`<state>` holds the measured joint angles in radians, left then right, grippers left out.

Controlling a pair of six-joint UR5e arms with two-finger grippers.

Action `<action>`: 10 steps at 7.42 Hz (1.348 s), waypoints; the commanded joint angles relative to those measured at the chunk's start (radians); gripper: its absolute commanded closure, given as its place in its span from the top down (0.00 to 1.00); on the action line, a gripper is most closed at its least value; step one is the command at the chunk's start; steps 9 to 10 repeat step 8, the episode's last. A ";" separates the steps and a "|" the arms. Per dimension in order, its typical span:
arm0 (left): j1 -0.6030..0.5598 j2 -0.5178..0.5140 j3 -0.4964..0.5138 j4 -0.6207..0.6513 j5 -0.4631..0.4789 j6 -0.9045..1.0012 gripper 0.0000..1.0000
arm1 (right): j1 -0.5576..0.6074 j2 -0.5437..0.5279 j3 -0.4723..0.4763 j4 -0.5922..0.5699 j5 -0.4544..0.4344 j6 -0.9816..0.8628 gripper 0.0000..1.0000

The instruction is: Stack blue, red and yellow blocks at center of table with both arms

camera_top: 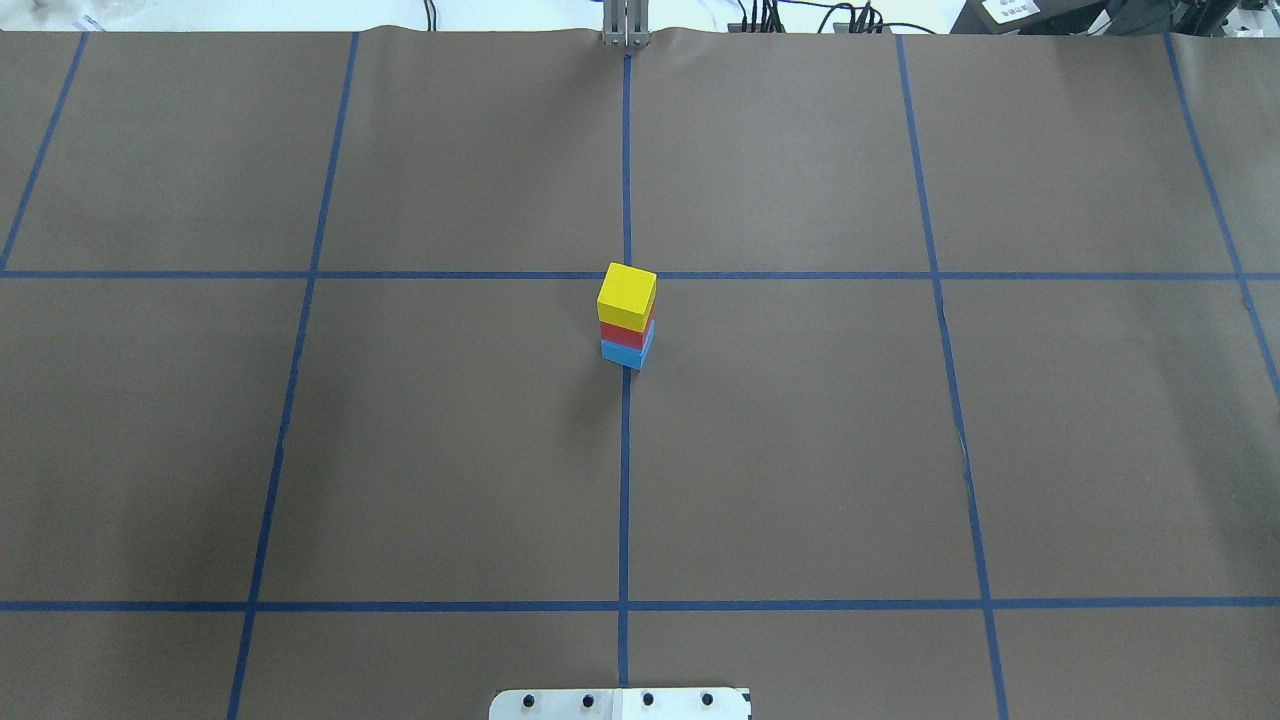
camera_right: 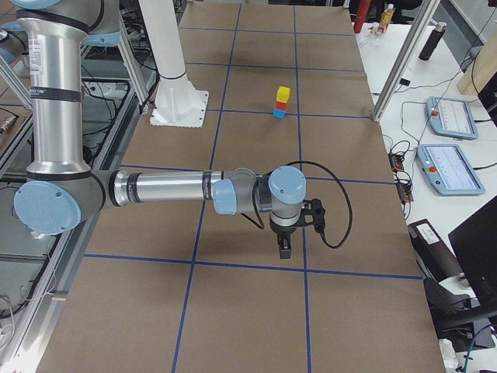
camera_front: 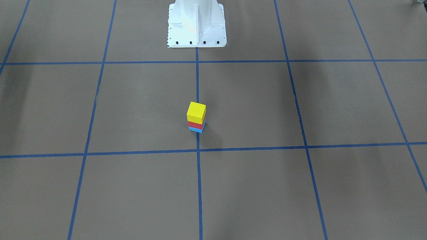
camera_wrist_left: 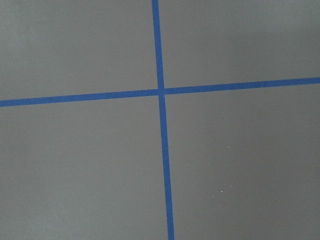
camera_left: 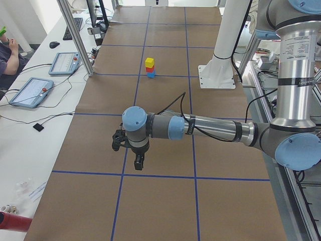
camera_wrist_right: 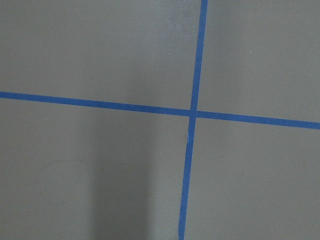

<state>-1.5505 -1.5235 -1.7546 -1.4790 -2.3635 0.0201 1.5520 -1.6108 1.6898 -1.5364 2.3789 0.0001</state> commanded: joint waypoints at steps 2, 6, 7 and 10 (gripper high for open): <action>0.001 -0.003 -0.002 0.012 0.047 0.003 1.00 | 0.000 -0.009 0.004 0.001 -0.001 0.001 0.99; 0.001 -0.003 -0.002 0.012 0.047 0.003 1.00 | 0.000 -0.012 0.005 0.001 -0.001 0.001 0.99; 0.001 -0.003 0.000 0.011 0.047 0.003 1.00 | 0.000 -0.012 0.005 0.002 -0.001 0.001 0.99; 0.001 -0.003 -0.002 0.011 0.047 0.003 1.00 | 0.000 -0.014 0.005 0.002 0.000 0.001 0.99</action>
